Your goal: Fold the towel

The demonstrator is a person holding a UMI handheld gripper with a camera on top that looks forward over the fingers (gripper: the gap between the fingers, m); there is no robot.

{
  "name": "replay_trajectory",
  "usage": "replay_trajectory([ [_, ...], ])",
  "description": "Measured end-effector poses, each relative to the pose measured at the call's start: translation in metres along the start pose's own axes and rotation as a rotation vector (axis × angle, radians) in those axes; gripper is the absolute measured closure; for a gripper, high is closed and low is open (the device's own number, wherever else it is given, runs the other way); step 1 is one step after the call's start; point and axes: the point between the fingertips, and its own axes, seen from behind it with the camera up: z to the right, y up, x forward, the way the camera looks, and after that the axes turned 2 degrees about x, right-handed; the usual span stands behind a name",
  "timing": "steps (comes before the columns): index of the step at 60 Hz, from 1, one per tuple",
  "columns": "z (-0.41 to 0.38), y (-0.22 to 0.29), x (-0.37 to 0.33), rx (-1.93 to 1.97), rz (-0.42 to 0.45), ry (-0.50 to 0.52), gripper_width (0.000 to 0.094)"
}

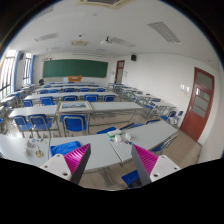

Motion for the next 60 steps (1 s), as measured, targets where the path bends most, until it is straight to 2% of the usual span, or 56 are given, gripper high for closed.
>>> replay_trajectory([
  [10,-0.003,-0.028,0.025,-0.015,-0.056,-0.022,0.0084],
  [19,-0.051,-0.097,0.083,-0.036,-0.145,0.025,0.0084],
  [32,-0.195,-0.229,0.144,-0.097,-0.238,0.232,0.0083],
  [38,-0.278,-0.269,0.164,-0.137,-0.264,0.35,0.0087],
  [50,-0.405,-0.28,0.217,-0.222,-0.248,0.523,0.009],
  [60,-0.464,-0.276,0.291,-0.281,-0.237,0.576,0.0095],
])
